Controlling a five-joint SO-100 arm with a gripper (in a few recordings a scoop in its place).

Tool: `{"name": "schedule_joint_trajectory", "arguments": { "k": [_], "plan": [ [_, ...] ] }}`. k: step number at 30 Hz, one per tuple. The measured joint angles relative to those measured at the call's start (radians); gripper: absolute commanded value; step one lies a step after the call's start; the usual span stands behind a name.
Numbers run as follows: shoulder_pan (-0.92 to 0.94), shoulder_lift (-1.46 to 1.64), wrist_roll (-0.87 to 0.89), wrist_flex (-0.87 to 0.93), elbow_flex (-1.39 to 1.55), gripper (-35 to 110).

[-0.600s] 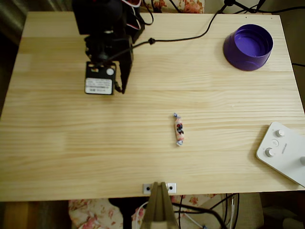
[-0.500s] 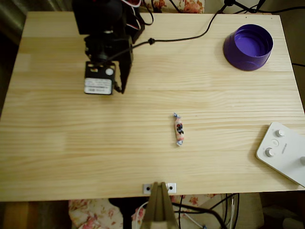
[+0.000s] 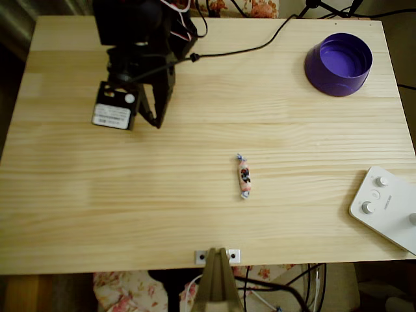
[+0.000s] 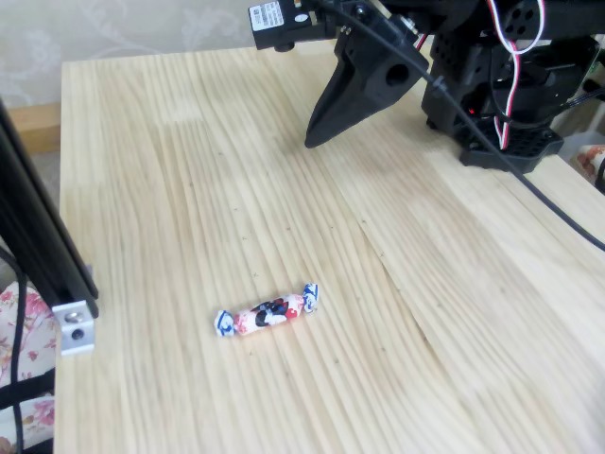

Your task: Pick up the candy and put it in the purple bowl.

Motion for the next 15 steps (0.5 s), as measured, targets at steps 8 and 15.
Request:
{"name": "schedule_joint_trajectory", "arguments": {
  "k": [8,15],
  "plan": [
    [-0.046,0.000,-0.049,-0.057,0.000,-1],
    [-0.097,0.000,-0.058,-0.055,-0.075,-1]
  ]
}}
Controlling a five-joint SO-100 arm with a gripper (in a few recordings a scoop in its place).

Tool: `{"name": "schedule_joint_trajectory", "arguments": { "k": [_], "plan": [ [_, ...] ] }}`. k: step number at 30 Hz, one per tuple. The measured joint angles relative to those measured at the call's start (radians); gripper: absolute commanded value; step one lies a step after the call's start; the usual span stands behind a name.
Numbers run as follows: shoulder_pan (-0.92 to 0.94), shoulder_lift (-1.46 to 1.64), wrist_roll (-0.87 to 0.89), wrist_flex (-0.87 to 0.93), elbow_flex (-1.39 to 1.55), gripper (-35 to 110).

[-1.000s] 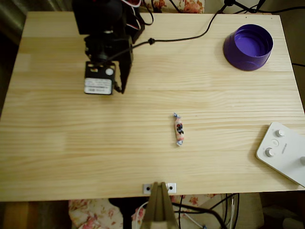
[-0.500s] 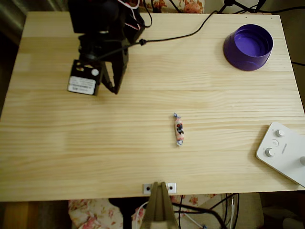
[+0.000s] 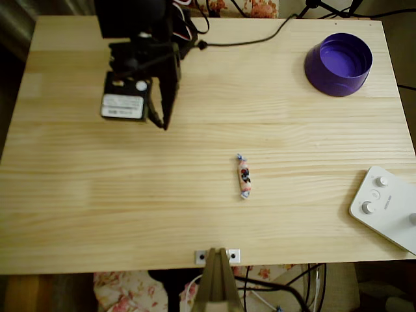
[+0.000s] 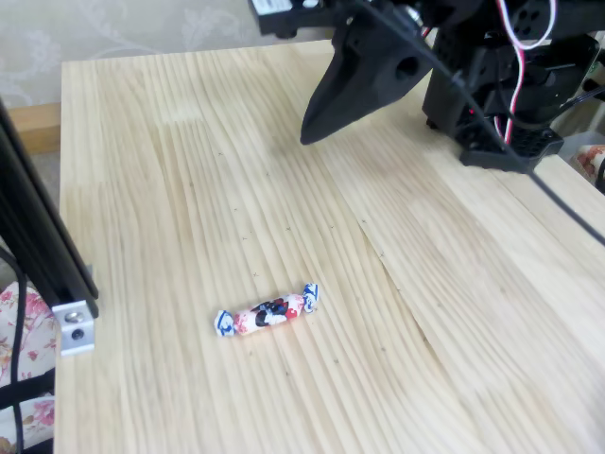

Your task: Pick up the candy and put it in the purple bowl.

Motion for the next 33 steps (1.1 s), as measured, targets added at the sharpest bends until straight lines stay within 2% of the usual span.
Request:
{"name": "schedule_joint_trajectory", "arguments": {
  "k": [3,13,21,29,33],
  "plan": [
    [-0.006,0.000,0.006,0.006,-0.034,-1],
    [-0.020,-0.012,0.098,0.235,-0.341,-1],
    [-0.140,-0.296,0.244,0.365,-0.580,-1],
    [-0.278,-0.538,0.403,0.244,-0.630,-1],
    [-0.301,-0.687,0.410,0.164,-0.686,-1]
  ]
}}
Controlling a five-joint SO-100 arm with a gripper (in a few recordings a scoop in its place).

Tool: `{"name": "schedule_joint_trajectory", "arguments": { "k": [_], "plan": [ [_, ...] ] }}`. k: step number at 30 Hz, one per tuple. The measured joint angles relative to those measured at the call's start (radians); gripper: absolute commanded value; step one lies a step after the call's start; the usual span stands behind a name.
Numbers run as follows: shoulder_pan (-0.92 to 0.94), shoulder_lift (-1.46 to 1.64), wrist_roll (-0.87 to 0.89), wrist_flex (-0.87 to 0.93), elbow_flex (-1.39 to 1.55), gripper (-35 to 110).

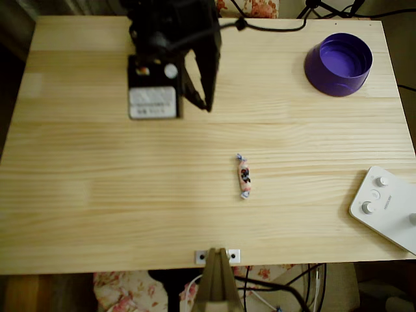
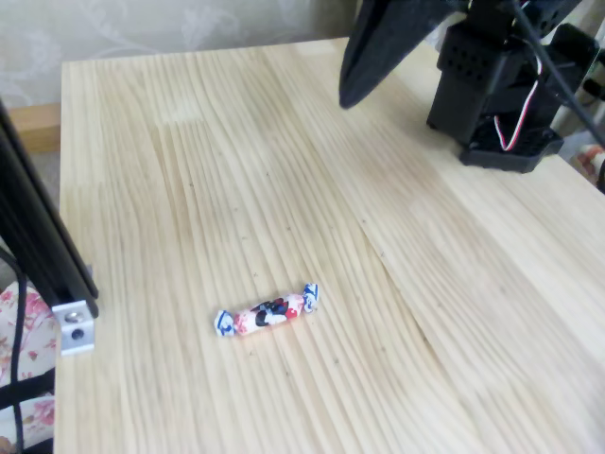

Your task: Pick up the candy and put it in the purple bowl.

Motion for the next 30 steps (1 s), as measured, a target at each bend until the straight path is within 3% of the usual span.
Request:
{"name": "schedule_joint_trajectory", "arguments": {
  "k": [9,15,23,30],
  "plan": [
    [-0.054,-0.333,0.026,-0.107,-0.126,-1],
    [-0.107,-0.511,-0.130,-0.109,-0.225,-1],
    [-0.115,-0.675,-0.196,-0.112,-0.328,-1],
    [-0.115,-0.905,-0.192,-0.091,-0.471,9]
  ]
}}
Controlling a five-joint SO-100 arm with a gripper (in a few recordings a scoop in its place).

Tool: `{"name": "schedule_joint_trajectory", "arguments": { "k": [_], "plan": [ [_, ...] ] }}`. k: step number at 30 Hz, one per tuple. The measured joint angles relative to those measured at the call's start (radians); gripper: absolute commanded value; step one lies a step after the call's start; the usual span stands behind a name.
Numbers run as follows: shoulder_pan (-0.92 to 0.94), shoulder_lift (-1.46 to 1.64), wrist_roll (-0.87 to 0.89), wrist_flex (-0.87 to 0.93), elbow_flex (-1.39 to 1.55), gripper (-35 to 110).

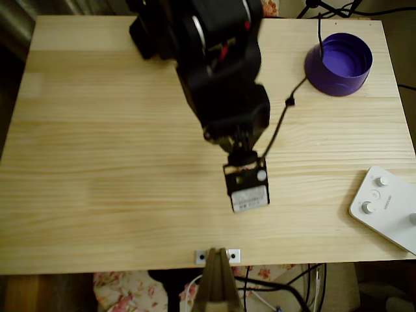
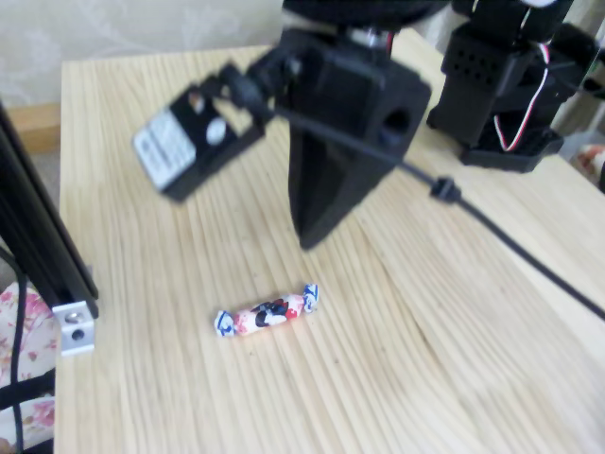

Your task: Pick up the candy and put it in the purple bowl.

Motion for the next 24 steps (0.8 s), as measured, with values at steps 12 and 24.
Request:
{"name": "schedule_joint_trajectory", "arguments": {
  "k": [12,24],
  "plan": [
    [-0.026,-0.135,0.031,0.002,-0.097,26],
    [-0.058,-0.196,0.063,0.017,-0.190,28]
  ]
}}
